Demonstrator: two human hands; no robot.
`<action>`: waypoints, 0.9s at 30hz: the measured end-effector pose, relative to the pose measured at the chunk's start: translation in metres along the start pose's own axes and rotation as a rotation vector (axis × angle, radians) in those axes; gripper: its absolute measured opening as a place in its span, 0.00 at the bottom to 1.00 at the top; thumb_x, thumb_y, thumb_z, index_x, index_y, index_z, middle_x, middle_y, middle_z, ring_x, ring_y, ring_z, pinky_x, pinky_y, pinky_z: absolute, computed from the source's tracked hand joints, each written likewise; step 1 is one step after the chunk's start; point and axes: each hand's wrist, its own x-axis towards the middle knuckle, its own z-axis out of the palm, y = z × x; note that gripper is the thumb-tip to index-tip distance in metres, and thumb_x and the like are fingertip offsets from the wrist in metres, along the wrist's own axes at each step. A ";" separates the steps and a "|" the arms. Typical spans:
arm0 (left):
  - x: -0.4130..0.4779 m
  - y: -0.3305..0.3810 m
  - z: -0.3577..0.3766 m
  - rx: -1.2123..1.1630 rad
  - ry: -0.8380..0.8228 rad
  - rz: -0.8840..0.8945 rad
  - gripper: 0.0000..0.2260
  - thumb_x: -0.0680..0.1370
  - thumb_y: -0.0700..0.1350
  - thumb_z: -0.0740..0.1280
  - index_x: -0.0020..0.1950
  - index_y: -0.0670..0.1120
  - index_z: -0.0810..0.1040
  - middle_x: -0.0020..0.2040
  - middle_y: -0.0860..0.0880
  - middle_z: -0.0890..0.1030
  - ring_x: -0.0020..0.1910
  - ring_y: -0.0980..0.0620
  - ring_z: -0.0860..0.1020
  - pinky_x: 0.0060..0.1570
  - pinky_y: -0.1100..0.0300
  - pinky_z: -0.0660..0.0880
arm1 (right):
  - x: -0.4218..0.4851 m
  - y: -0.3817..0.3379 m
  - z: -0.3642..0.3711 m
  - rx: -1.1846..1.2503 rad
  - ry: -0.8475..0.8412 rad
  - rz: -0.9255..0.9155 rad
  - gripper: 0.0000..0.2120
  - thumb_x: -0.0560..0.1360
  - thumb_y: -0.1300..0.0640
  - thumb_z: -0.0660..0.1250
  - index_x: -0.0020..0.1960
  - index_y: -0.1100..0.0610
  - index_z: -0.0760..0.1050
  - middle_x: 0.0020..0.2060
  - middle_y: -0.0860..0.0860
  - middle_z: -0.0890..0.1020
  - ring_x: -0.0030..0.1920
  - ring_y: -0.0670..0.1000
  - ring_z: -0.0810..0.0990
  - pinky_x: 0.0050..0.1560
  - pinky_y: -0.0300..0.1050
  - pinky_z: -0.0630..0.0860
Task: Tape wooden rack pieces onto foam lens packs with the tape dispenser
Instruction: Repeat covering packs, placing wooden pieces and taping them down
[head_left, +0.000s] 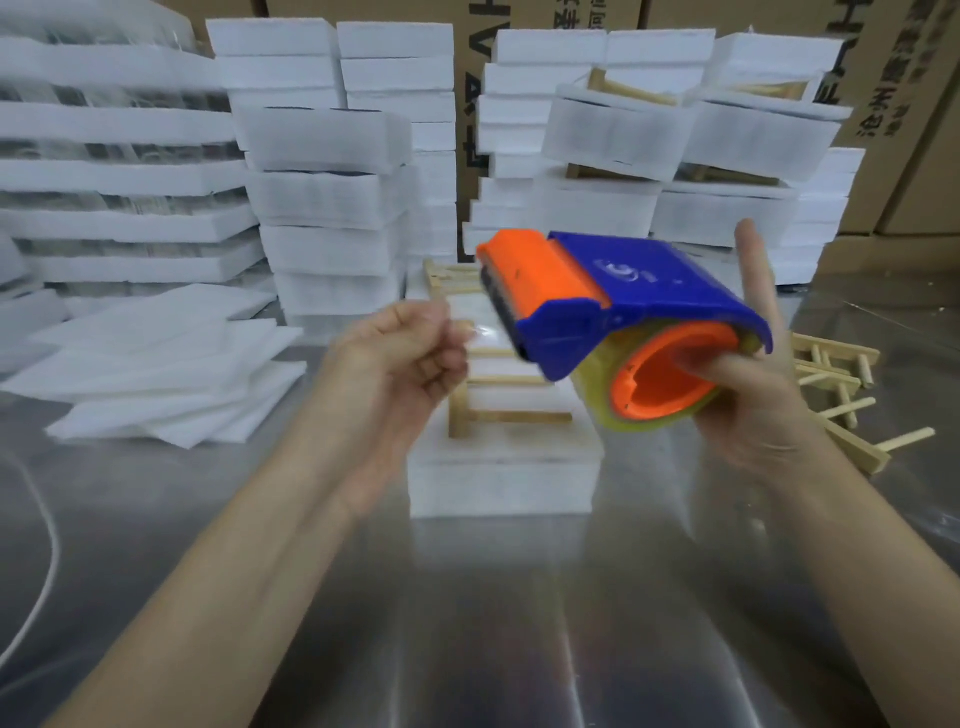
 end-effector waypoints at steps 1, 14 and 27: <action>0.003 0.007 -0.007 -0.017 0.033 0.007 0.03 0.71 0.41 0.65 0.38 0.45 0.76 0.33 0.49 0.80 0.33 0.56 0.76 0.41 0.64 0.75 | 0.002 -0.003 -0.008 -0.017 0.044 -0.011 0.51 0.61 0.65 0.70 0.78 0.47 0.50 0.46 0.50 0.84 0.45 0.48 0.82 0.46 0.45 0.80; 0.023 0.011 -0.072 0.234 0.245 -0.212 0.07 0.78 0.42 0.66 0.40 0.45 0.75 0.31 0.50 0.80 0.29 0.56 0.75 0.36 0.64 0.77 | 0.003 -0.007 -0.031 -0.213 0.170 0.062 0.47 0.63 0.67 0.72 0.76 0.44 0.59 0.47 0.47 0.85 0.49 0.47 0.83 0.46 0.41 0.81; 0.040 -0.013 -0.073 0.657 0.498 0.179 0.09 0.75 0.48 0.71 0.35 0.50 0.77 0.29 0.56 0.81 0.33 0.55 0.76 0.42 0.56 0.72 | 0.025 0.008 -0.027 -0.376 0.249 0.119 0.41 0.73 0.75 0.65 0.76 0.44 0.58 0.45 0.42 0.84 0.48 0.46 0.83 0.47 0.44 0.80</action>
